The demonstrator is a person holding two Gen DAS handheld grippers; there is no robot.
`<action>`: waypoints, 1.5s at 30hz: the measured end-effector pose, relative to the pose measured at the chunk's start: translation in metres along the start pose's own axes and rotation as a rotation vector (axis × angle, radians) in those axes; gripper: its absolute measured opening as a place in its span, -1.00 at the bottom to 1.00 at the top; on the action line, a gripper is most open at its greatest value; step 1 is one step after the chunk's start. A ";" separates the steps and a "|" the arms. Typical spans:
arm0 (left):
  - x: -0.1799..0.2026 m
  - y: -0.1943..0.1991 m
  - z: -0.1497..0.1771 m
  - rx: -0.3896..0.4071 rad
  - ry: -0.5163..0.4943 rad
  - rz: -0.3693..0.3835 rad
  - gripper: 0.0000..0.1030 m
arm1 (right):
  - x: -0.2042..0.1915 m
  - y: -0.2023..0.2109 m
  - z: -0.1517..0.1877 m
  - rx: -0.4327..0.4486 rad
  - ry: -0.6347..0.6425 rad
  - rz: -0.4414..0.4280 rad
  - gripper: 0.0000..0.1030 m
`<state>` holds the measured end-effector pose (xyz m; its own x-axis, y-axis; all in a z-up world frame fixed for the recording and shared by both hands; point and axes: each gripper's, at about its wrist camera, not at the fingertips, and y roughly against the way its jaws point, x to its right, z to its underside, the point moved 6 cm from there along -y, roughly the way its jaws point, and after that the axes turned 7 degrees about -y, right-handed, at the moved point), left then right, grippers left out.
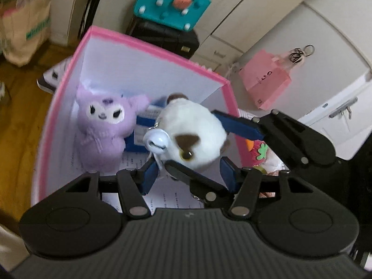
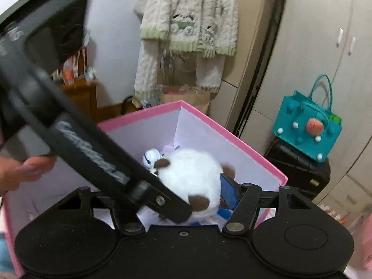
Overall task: Organize soft objects
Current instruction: 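Lower the white plush into the box and open the left gripper, then reach the left tool to the pink floral scrunchie while the right tool reaches the mesh puff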
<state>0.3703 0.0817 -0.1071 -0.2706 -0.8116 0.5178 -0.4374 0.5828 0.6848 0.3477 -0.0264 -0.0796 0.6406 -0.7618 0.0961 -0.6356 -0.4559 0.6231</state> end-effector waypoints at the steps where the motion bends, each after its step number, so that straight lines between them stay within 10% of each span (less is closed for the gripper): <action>1: -0.003 -0.004 0.000 -0.002 0.016 -0.002 0.05 | 0.001 -0.004 0.000 -0.013 0.015 0.011 0.34; 13: 0.010 0.013 0.000 0.069 -0.070 -0.061 0.02 | 0.009 -0.006 0.008 -0.042 -0.030 0.019 0.16; 22: 0.044 0.071 0.012 0.183 -0.217 -0.145 0.05 | 0.008 0.044 0.019 -0.007 -0.124 -0.062 0.17; 45: 0.145 0.156 0.115 0.157 -0.500 -0.218 0.26 | 0.011 0.206 0.064 0.076 -0.332 -0.179 0.20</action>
<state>0.1637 0.0504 0.0159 -0.5162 -0.8555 0.0406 -0.6409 0.4173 0.6443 0.1965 -0.1581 -0.0004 0.5780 -0.7690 -0.2731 -0.5647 -0.6185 0.5464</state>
